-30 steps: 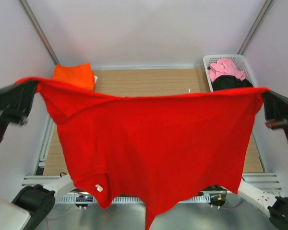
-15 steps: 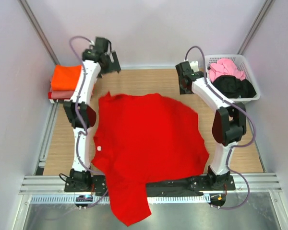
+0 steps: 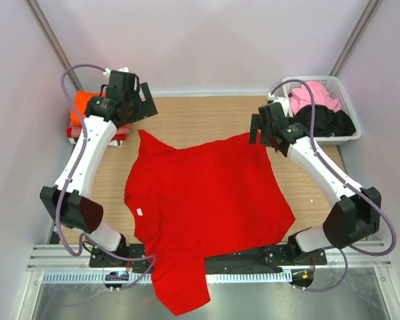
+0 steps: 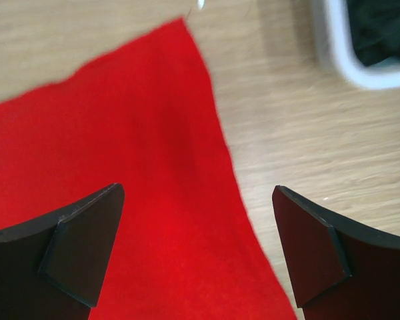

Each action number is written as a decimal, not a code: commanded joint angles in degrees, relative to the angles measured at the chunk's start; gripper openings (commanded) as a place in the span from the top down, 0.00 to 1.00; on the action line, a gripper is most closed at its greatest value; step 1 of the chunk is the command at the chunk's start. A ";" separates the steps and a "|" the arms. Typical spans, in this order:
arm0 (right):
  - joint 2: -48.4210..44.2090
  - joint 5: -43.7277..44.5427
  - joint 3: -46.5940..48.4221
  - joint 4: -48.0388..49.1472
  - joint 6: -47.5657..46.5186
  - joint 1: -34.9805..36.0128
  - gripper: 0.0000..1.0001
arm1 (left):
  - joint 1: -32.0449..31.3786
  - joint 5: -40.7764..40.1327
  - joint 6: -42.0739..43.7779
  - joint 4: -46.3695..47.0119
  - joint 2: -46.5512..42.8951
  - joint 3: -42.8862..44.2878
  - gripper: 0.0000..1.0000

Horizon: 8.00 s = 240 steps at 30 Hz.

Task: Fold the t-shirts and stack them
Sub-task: Flatten the tshirt out

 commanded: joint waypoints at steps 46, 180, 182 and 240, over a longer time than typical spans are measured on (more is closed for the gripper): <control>-23.65 -21.70 -19.80 1.12 2.22 0.56 0.01 | 3.27 -5.05 -9.75 27.65 17.28 -25.14 0.46; 37.16 -15.03 20.26 4.73 2.31 5.22 0.01 | 3.18 -0.57 -4.56 19.12 14.54 -21.99 0.25; 40.49 -13.71 21.94 2.79 2.13 4.69 0.01 | 3.27 -1.00 -4.57 19.47 18.14 -21.28 0.25; -8.61 -10.35 -21.46 3.14 12.94 -7.17 0.10 | -10.88 -2.67 0.36 -1.18 -24.98 -39.81 0.04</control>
